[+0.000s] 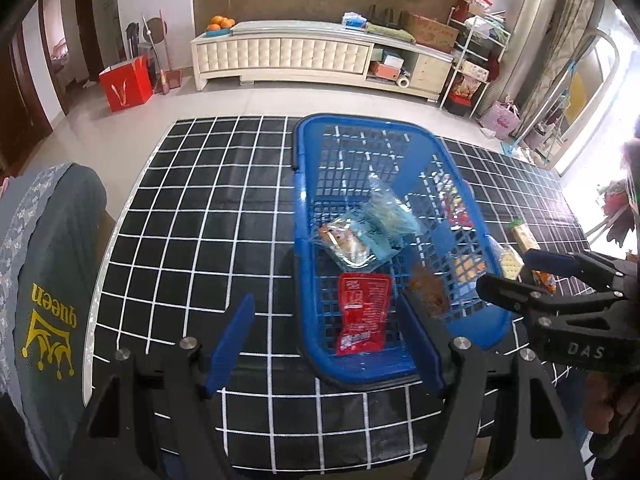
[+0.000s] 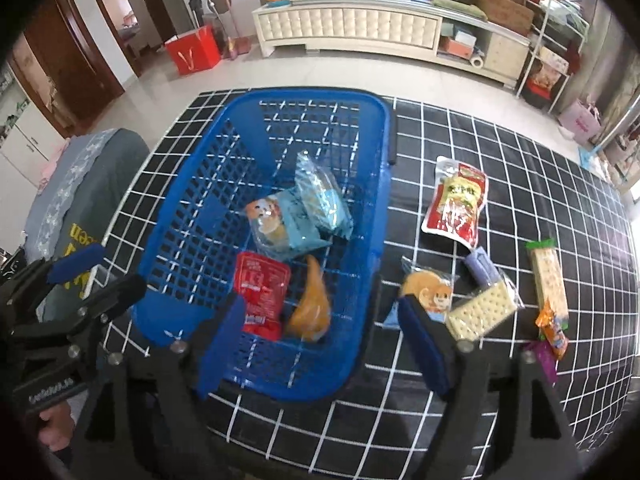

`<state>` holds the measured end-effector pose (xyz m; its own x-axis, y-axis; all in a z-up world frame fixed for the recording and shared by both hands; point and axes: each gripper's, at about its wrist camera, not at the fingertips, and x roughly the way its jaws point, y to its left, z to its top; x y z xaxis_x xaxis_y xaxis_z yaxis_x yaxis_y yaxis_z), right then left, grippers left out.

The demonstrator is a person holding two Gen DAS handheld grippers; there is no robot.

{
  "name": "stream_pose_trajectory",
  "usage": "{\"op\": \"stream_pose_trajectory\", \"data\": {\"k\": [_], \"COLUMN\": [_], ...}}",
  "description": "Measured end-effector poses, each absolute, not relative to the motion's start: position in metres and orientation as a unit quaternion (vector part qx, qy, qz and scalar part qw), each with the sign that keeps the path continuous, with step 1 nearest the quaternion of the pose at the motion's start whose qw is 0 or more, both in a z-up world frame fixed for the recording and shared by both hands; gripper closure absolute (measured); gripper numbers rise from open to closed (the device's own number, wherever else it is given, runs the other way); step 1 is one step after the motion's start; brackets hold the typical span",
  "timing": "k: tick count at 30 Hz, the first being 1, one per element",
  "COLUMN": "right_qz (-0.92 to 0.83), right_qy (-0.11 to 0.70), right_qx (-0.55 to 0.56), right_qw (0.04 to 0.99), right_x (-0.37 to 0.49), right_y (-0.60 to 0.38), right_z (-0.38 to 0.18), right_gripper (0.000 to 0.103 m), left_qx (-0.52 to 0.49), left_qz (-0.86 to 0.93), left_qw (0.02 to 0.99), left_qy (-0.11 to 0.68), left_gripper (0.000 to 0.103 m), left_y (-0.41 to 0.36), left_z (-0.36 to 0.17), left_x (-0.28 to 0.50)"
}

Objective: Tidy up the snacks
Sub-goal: 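Withdraw both grippers from the basket back over the remaining snacks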

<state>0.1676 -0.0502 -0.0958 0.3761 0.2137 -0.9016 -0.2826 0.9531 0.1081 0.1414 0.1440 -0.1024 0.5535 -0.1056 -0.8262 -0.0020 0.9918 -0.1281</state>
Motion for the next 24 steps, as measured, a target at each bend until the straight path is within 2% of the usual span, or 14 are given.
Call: {"op": "stream_pose_trajectory", "data": {"k": [13,15,17,24], "right_qz": [0.146,0.138,0.131,0.101], "right_qy": [0.499,0.496,0.494,0.499], "right_qx": [0.005,0.011,0.016,0.031], "right_qw": [0.854,0.857,0.859,0.86], "right_x": [0.133,0.131,0.128,0.126], "right_y": [-0.123,-0.141,-0.158,-0.217], "right_z": [-0.057,-0.054,-0.054,-0.062], "right_gripper": [0.021,0.021,0.021,0.021], "left_qx": [-0.02,-0.013,-0.009,0.022], "left_qz": [-0.073,-0.081,-0.093,-0.123], "left_qw": [0.891,0.89,0.891,0.882], "left_qy": [0.448,0.449,0.445,0.454], "left_gripper": [0.032,0.024,0.022,0.022], "left_y": [0.072,0.056,0.038,-0.03], "left_z": [-0.074,-0.073,-0.071,-0.081], "left_x": [0.131,0.132,0.134,0.143]}}
